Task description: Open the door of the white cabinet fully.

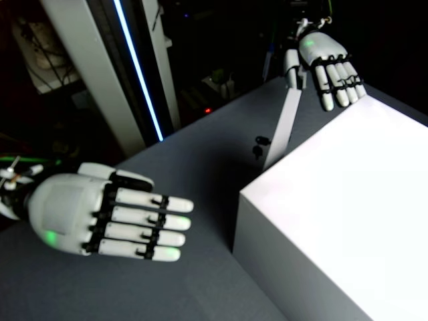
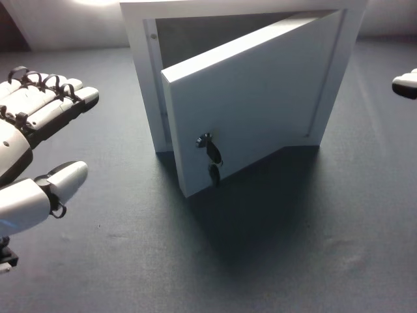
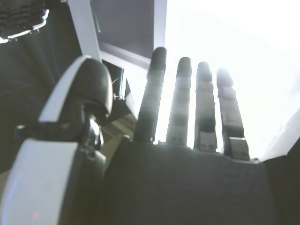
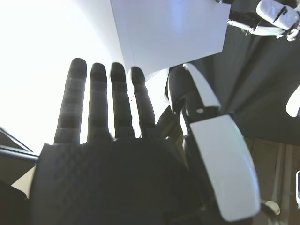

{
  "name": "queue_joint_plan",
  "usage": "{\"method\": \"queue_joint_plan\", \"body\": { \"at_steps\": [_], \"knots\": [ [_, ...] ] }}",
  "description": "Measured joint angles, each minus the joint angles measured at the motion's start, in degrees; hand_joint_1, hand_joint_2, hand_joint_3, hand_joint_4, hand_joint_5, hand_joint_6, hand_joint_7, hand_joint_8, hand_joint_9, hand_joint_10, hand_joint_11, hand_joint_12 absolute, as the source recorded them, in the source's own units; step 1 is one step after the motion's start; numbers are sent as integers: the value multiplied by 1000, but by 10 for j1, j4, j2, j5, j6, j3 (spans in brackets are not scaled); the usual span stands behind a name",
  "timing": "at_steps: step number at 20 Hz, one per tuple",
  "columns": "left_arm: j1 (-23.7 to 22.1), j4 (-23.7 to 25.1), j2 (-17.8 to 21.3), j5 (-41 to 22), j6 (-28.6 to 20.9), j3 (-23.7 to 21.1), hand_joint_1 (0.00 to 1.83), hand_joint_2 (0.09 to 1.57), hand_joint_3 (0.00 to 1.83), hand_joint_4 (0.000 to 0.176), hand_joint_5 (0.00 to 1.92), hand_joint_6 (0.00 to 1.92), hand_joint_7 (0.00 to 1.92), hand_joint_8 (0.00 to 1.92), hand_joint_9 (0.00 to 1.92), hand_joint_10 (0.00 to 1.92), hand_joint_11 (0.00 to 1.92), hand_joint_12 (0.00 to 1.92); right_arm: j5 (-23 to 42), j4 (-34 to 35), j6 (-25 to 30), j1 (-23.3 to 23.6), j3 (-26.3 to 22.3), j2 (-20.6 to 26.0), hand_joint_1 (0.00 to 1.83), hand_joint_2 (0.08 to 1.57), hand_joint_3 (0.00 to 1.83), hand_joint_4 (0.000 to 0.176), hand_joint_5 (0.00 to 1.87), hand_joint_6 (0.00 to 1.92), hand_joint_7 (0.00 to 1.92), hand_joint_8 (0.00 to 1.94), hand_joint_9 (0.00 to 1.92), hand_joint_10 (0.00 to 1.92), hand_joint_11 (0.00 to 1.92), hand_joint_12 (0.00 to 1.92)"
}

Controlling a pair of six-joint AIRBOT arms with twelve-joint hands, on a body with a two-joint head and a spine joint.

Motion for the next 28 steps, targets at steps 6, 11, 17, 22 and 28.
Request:
{"method": "queue_joint_plan", "body": {
  "at_steps": [6,11,17,22,28],
  "knots": [
    [-18,19,-10,4,-9,5,0,1571,75,0,80,2,65,4,55,5,0,89,0,0,0,0,0,-2,505,1396,0,0,319,2,310,5,249,6,158,110],
    [-40,40,-31,14,-10,12,0,1571,108,0,77,0,96,0,108,0,0,194,0,1,1,0,2,-7,464,1403,1,0,331,1,322,1,268,2,199,75],
    [-59,55,-50,28,-17,17,0,1571,136,0,66,1,50,2,51,3,0,195,-2,0,1,0,3,-7,464,1407,0,0,328,2,323,3,272,5,218,61],
    [-81,60,-76,44,-17,34,0,1571,184,0,43,2,0,0,12,0,0,156,-2,1,1,0,3,-8,486,1417,2,0,317,1,321,2,281,4,235,55],
    [-85,69,-85,54,-19,35,0,1571,113,0,3,0,0,0,0,0,0,103,-2,1,1,0,5,-9,483,1406,0,0,334,6,338,6,295,7,247,52]
  ]
}}
